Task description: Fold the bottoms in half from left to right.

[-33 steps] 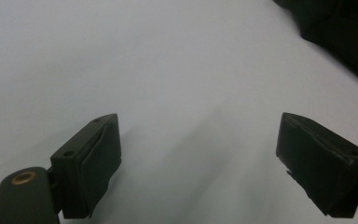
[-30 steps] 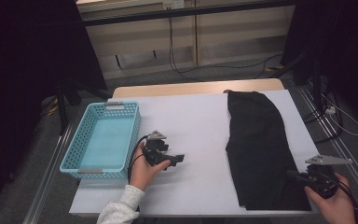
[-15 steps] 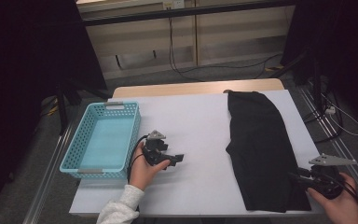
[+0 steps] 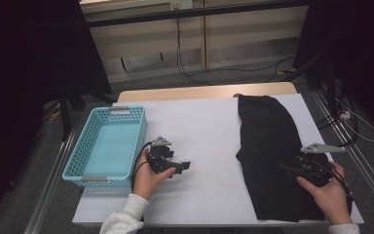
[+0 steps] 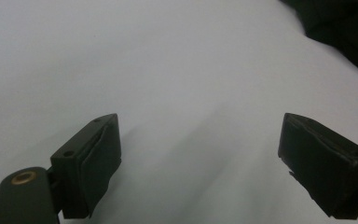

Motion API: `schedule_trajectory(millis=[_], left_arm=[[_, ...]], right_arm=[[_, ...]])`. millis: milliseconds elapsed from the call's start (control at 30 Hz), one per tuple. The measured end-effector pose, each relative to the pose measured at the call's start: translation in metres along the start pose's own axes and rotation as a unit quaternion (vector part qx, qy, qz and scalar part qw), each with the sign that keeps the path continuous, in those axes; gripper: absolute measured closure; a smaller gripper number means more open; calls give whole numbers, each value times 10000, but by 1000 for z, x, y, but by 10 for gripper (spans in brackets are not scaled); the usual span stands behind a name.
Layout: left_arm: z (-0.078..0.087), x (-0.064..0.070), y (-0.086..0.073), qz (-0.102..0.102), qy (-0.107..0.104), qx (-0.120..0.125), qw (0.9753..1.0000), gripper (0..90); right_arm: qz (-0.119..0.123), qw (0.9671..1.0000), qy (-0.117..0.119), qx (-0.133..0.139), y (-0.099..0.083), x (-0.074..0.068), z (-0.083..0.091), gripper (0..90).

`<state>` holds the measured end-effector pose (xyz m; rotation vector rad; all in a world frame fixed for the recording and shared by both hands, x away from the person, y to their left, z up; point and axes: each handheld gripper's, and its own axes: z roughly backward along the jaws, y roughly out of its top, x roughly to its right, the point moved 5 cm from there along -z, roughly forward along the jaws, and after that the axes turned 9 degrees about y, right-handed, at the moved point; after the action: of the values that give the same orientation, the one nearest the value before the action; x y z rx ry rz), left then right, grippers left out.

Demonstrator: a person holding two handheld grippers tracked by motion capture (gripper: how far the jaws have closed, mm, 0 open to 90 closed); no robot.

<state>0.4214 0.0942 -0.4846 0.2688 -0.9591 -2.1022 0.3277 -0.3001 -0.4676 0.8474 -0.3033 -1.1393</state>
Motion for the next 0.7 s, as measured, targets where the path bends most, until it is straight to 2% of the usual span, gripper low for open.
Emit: schedule_trajectory(millis=[133,267,533,700], left_arm=[[-1,1,0,-41,-12,-42,10000,132],[-1,1,-1,-104,-18,-72,9999,132],[1,1,0,-92,-25,-48,9999,130],[1,1,-3,-88,-9,-71,9999,130]], right_arm=[[8,10000,-43,70,12,-4,-14,311],[-25,9999,42,117,22,-8,-26,278],[-91,9996,17,274,36,-12,-41,209],[-48,9994,-54,349,43,-12,-47,191]])
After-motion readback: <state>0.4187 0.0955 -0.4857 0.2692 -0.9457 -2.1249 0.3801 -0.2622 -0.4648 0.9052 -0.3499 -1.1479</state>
